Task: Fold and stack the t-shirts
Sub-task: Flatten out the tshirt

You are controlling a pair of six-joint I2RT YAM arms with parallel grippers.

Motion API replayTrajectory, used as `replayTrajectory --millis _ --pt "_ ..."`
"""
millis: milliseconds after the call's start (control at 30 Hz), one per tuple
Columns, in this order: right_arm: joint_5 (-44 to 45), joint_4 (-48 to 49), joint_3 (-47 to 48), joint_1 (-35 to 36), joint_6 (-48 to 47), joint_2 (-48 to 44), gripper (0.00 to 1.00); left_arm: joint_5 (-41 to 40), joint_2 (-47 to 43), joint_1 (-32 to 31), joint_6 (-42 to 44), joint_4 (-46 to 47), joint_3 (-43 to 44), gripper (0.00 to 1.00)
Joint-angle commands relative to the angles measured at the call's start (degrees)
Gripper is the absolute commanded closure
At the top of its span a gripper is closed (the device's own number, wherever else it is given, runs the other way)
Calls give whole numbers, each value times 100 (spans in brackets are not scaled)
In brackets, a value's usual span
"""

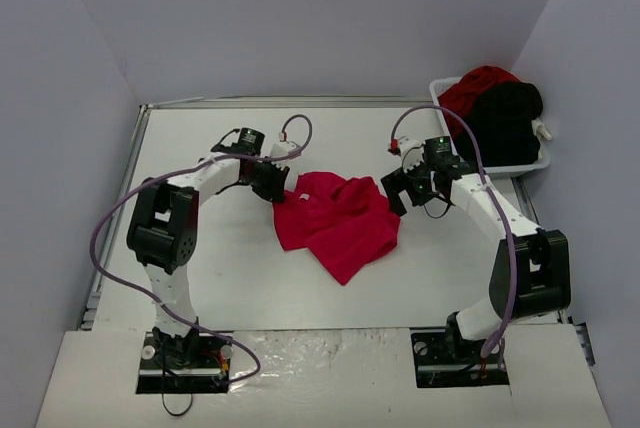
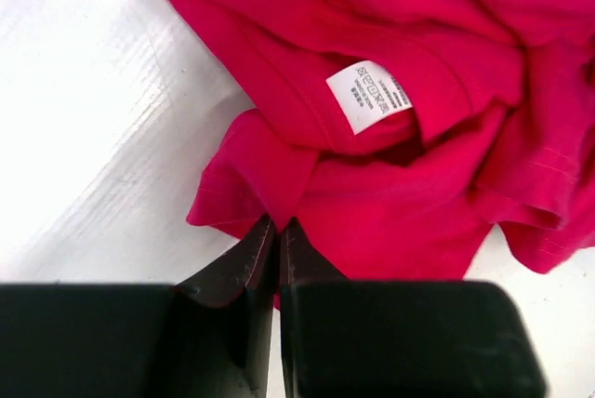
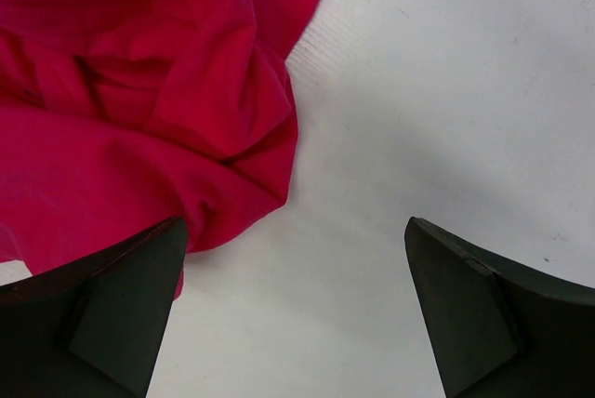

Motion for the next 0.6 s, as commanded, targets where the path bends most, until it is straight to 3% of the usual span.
replayTrajectory --millis 0,233,400,567 --pt "-222 -57 -55 -35 -65 -91 1 46 -616 94 122 -222 228 98" --pt "-451 -109 497 61 -109 329 1 -51 -1750 253 456 -581 -27 98" --pt "-1092 -600 1822 131 -162 1460 3 -68 -1891 253 562 -854 -150 98" --pt "-1435 -856 2493 359 -241 2307 7 -69 -1918 253 597 -907 -221 98"
